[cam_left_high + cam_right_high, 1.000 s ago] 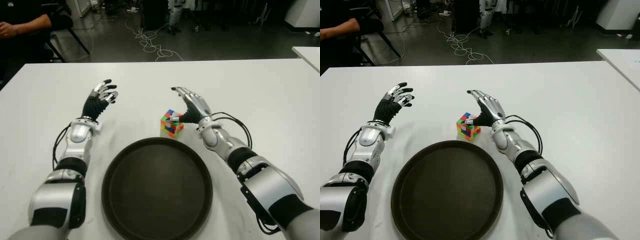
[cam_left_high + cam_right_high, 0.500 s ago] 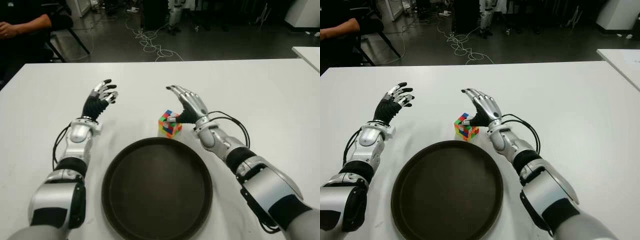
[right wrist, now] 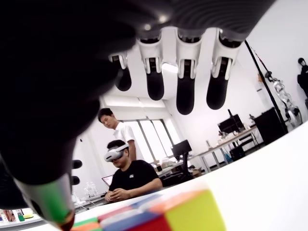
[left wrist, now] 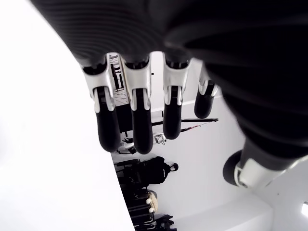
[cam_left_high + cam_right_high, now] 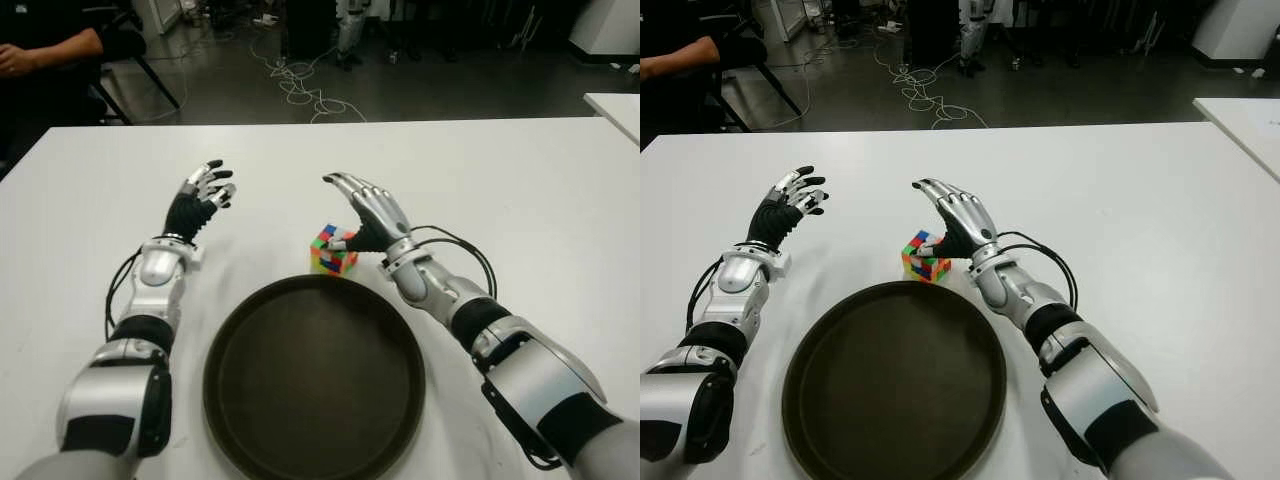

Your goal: Pick up the Rubik's Cube and put it in the plate

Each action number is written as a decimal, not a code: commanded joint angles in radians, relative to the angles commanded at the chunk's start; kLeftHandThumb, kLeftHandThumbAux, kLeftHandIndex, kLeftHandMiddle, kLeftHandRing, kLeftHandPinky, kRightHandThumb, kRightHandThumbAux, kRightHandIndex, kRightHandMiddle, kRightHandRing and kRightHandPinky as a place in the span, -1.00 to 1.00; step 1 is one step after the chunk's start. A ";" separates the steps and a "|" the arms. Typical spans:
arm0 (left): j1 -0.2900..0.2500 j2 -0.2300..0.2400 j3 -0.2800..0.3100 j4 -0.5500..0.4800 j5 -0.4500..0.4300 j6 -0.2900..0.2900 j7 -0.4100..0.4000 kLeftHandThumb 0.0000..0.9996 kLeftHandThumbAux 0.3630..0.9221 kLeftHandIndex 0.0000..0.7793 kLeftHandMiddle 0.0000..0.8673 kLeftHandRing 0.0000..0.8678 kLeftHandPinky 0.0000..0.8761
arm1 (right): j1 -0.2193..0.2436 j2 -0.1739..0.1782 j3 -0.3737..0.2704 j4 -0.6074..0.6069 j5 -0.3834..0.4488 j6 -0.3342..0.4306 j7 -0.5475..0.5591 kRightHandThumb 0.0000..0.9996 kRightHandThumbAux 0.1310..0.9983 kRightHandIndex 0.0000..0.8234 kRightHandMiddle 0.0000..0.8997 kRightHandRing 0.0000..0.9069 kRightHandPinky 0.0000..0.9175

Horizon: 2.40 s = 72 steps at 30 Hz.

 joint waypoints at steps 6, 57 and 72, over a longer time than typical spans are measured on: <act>-0.002 0.001 0.001 0.001 -0.001 0.000 -0.002 -0.71 -0.30 -0.62 -0.49 -0.39 -0.28 | 0.000 0.003 -0.001 -0.002 -0.002 0.001 -0.015 -1.00 0.45 -0.69 -0.63 -0.56 -0.47; -0.011 0.010 0.015 0.014 -0.003 0.013 -0.019 -0.66 -0.22 -0.63 -0.47 -0.37 -0.26 | -0.009 -0.003 -0.017 -0.063 -0.003 -0.009 -0.084 -1.00 0.50 -0.73 -0.64 -0.52 -0.40; -0.015 0.014 0.012 0.023 0.007 0.021 -0.008 -0.71 -0.34 -0.65 -0.49 -0.41 -0.32 | 0.016 -0.031 -0.019 -0.158 -0.009 -0.097 -0.142 -1.00 0.49 -0.74 -0.62 -0.51 -0.40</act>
